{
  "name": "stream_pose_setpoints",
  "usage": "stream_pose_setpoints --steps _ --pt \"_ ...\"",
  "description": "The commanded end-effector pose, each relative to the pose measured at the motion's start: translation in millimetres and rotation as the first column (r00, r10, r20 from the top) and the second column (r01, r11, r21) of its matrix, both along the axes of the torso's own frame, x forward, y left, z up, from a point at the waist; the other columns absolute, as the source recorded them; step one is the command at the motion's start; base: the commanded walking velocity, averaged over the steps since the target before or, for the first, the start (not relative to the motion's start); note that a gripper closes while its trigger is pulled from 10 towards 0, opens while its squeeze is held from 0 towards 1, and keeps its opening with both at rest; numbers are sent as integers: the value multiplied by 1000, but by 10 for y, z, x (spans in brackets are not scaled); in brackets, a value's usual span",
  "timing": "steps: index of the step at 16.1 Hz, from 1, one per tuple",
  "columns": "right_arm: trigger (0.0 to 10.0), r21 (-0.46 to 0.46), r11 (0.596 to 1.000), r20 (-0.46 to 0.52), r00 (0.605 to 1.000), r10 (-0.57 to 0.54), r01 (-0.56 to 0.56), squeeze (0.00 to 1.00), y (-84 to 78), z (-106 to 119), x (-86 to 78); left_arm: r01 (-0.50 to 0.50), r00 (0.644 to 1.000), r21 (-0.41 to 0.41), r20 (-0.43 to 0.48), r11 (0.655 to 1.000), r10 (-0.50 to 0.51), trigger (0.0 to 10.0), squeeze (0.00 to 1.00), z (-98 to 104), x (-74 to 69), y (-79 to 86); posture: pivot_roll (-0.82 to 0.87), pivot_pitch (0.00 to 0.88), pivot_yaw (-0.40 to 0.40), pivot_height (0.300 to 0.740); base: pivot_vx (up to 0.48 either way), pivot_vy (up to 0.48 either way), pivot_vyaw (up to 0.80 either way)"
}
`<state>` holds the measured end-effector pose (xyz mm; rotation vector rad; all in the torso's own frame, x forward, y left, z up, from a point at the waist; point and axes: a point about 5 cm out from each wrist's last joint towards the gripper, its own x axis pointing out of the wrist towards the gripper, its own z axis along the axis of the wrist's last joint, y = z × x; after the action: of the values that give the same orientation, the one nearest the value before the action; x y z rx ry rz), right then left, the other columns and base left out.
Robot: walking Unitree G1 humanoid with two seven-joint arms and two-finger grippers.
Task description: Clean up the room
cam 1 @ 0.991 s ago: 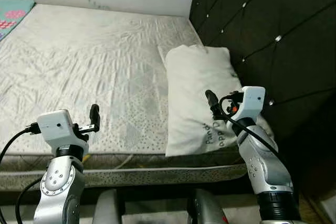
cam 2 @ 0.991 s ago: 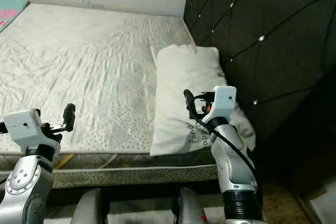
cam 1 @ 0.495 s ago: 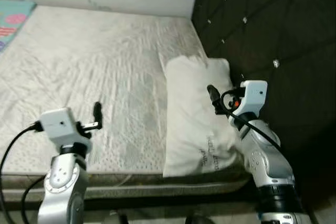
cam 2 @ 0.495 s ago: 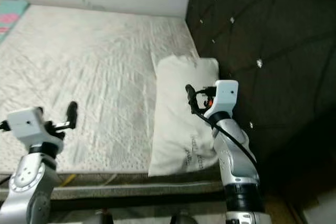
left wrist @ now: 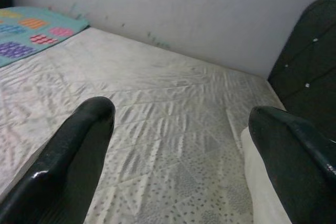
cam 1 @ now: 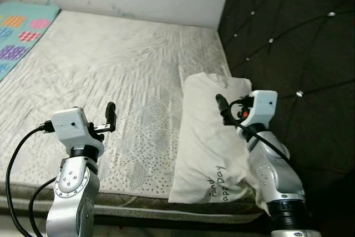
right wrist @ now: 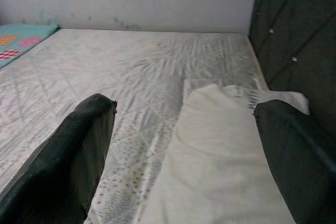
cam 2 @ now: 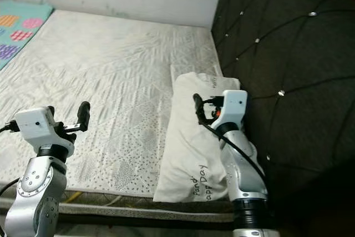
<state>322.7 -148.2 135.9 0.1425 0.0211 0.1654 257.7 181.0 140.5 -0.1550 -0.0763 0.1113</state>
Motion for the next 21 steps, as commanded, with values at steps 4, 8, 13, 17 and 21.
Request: stream_pose_setpoints --steps 4,8,13,17,21 --pt "10000 4 999 -9 999 -40 40 0 -12 -25 85 70 998 -12 -6 997 -70 10000 0 3 139 -157 19 0 -65 740 0 0 0" --pt "10000 8 999 -6 999 -33 33 0 42 -45 81 82 997 -27 -4 996 -82 10000 0 -14 154 -143 5 0 -67 740 0 0 0" --pt "10000 57 997 -18 999 -51 52 0 178 -137 152 146 989 -65 -22 987 -147 10000 0 -127 232 -310 -7 0 -54 740 0 0 0" --pt "10000 29 998 9 998 -54 54 0 133 -119 115 103 995 -50 -15 993 -103 10000 0 -124 178 -143 -10 0 -49 740 0 0 0" --pt "10000 -7 1000 1 1000 -24 24 0 82 -126 113 97 995 -60 -24 993 -99 10000 0 -149 144 -102 -19 0 -67 740 0 0 -687"
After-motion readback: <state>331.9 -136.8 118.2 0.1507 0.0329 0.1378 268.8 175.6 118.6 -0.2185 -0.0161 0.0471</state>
